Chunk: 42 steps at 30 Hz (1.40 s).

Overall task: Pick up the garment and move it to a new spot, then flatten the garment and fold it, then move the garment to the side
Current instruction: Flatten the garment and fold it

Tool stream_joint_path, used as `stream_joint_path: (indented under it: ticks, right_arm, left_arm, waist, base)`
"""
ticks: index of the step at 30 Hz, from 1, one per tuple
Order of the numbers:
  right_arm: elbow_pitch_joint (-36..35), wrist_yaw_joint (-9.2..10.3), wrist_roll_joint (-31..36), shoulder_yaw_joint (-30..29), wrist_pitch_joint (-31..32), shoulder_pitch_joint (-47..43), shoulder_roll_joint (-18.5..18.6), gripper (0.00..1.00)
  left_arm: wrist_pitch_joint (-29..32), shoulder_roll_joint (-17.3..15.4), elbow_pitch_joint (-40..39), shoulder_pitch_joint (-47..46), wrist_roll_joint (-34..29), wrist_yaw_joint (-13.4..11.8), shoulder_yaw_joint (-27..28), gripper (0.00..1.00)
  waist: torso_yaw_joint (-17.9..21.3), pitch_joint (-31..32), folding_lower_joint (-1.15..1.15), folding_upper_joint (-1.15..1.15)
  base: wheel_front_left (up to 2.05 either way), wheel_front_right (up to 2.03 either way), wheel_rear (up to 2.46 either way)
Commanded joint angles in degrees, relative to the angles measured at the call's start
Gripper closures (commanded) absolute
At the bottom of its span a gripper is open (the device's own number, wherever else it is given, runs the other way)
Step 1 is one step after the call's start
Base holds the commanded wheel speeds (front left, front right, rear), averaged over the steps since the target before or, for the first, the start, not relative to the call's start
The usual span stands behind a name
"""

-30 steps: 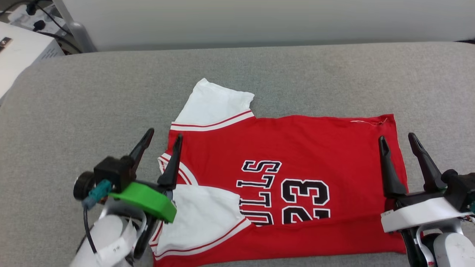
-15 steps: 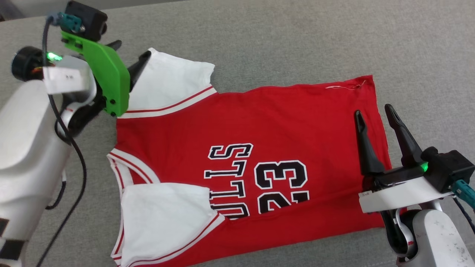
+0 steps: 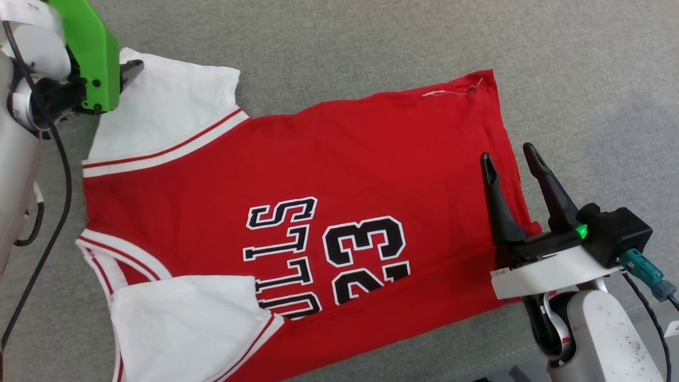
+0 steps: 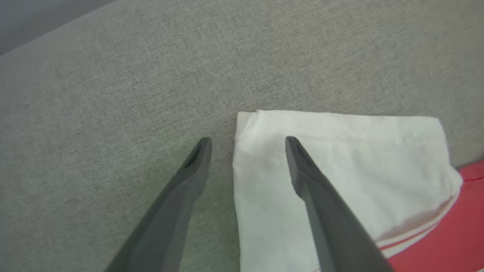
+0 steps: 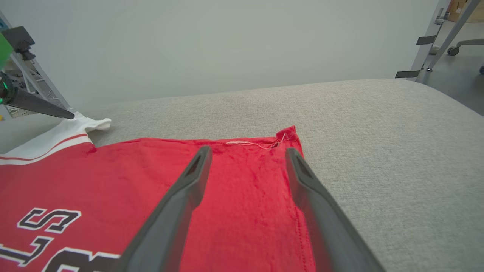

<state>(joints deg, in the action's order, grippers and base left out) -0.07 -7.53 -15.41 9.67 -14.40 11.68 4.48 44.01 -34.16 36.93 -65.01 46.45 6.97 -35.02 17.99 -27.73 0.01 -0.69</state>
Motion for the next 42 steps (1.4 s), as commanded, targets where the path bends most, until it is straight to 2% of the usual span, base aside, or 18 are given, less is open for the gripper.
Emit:
stream_joint_path:
  ticks: [1, 10, 11, 14, 23, 29, 31, 34, 38, 42]
  right_arm:
    - [0.2, 0.04, -0.2, 0.2, -0.4, 1.2, -0.1, 0.00]
    - [0.6, 0.04, -0.3, 0.8, -0.6, 1.6, -0.4, 0.00]
    - [0.6, 0.04, -0.3, 0.8, -0.6, 1.7, -0.4, 0.00]
    - [0.5, 0.04, -0.1, 0.7, -0.6, 1.7, -0.4, 0.00]
    - [1.4, 0.04, 0.5, 0.3, -0.6, 1.5, 0.5, 0.00]
    - [1.7, 0.04, 0.6, -1.2, 1.4, 0.6, 2.8, 0.00]
    - [1.5, 0.04, 0.4, -1.6, 3.6, 0.4, 4.2, 0.00]
    - [0.8, 0.04, -0.8, -3.2, 10.3, 0.6, 8.5, 0.00]
    - [0.3, 0.04, -2.6, -3.7, 19.3, 1.2, 13.2, 0.00]
    - [-0.1, 0.04, -6.5, -3.2, 29.9, 3.0, 17.4, 0.00]
  left_arm:
    - [0.1, -0.1, 1.1, -1.2, 0.3, -0.4, -0.2, 0.00]
    - [0.1, 0.1, 7.1, -1.3, -1.0, -0.6, -1.8, 0.00]
    - [1.2, 0.5, 7.8, -0.9, 0.0, -0.6, -1.5, 1.00]
    - [3.5, 1.2, 8.2, -0.4, 2.3, -0.3, -1.2, 1.00]
    - [-7.0, 1.2, 6.1, -0.3, 2.2, 0.3, -0.7, 1.00]
    - [-12.7, 1.1, 1.3, 1.9, 3.7, 0.5, -2.1, 1.00]
    - [-13.8, 0.6, -1.4, 3.3, 4.5, 0.5, -3.1, 1.00]
    - [-16.7, -0.5, -6.7, 7.0, 6.0, 0.5, -3.7, 1.00]
    - [-17.5, -1.0, -12.3, 11.4, 6.7, 0.3, -4.5, 1.00]
    - [-19.2, -2.4, -19.3, 15.7, 6.6, -1.7, -4.4, 1.00]
  waist:
    - [1.2, -1.2, -0.01, 0.69]
    - [1.6, -2.2, -0.01, 0.69]
    - [1.5, -2.1, -0.01, 0.69]
    - [1.2, -2.1, -0.01, 0.69]
    - [-0.3, 0.6, -0.01, 0.69]
    - [-2.6, 4.8, -0.01, 0.69]
    - [-3.7, 6.2, -0.01, 0.69]
    - [-6.3, 8.9, -0.01, 0.69]
    - [-8.9, 10.7, -0.01, 0.69]
    - [-11.1, 11.2, -0.01, 0.69]
  base:
    - [0.00, 0.00, 0.00]
    - [0.00, 0.00, 0.00]
    - [0.00, 0.00, 0.00]
    - [0.00, 0.00, 0.00]
    - [0.00, 0.00, 0.00]
    - [0.00, 0.00, 0.00]
    - [0.00, 0.00, 0.00]
    - [0.00, 0.00, 0.00]
    - [0.00, 0.00, 0.00]
    - [0.00, 0.00, 0.00]
